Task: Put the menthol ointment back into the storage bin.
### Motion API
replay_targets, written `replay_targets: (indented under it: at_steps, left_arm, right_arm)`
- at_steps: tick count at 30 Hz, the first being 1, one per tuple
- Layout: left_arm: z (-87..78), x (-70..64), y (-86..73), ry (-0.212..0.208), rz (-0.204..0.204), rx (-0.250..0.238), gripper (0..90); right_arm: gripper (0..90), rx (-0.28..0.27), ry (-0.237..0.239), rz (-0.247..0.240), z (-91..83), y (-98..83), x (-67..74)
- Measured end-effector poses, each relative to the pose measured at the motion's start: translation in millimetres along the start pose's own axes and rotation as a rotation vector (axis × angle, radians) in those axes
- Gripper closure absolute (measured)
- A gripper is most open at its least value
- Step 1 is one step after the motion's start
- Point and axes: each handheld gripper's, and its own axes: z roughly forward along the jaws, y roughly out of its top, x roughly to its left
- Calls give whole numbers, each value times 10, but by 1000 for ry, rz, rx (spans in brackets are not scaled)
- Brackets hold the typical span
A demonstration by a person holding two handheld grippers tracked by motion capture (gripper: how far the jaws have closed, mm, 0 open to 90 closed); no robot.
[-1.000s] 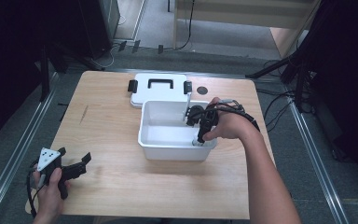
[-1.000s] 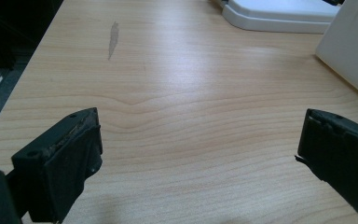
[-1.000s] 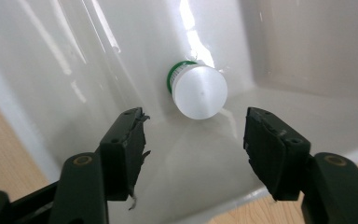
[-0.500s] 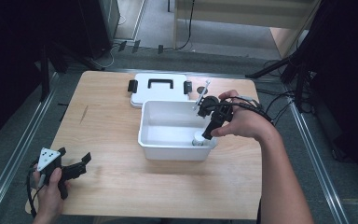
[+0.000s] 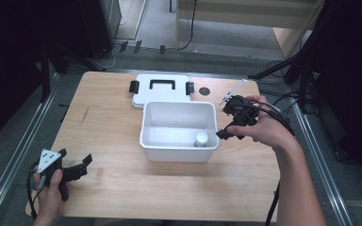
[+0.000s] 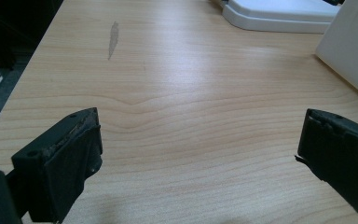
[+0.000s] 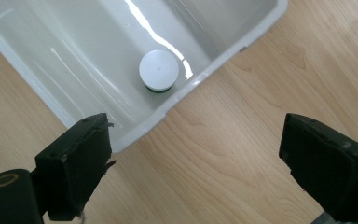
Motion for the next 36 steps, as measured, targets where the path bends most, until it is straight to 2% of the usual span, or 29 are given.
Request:
replay_targets:
  at_steps: [4, 7, 8, 18, 24, 28, 36]
  left_arm:
    - [1, -2, -1, 1, 0, -2, 3]
    - [1, -3, -1, 3, 1, -1, 3]
    - [0, -5, 0, 2, 0, 1, 3]
    - [0, -8, -1, 6, 2, 0, 2]
    - [0, -9, -1, 6, 1, -1, 3]
    - [-1, -10, -1, 6, 2, 1, 3]
    - [0, -11, -2, 6, 2, -1, 3]
  right_arm:
    - [95, -40, -1, 63, 6, -151, -88]
    - [95, -56, -10, 80, 15, -224, -123]
    - [91, -83, -23, 107, 16, -326, -164]
    - [87, -194, -51, 210, 61, -678, -272]
    - [87, -248, -73, 255, 199, -881, -278]
    - [87, -306, -75, 284, 300, -1008, -270]
    - [49, -374, -96, 330, 531, -1229, -191]
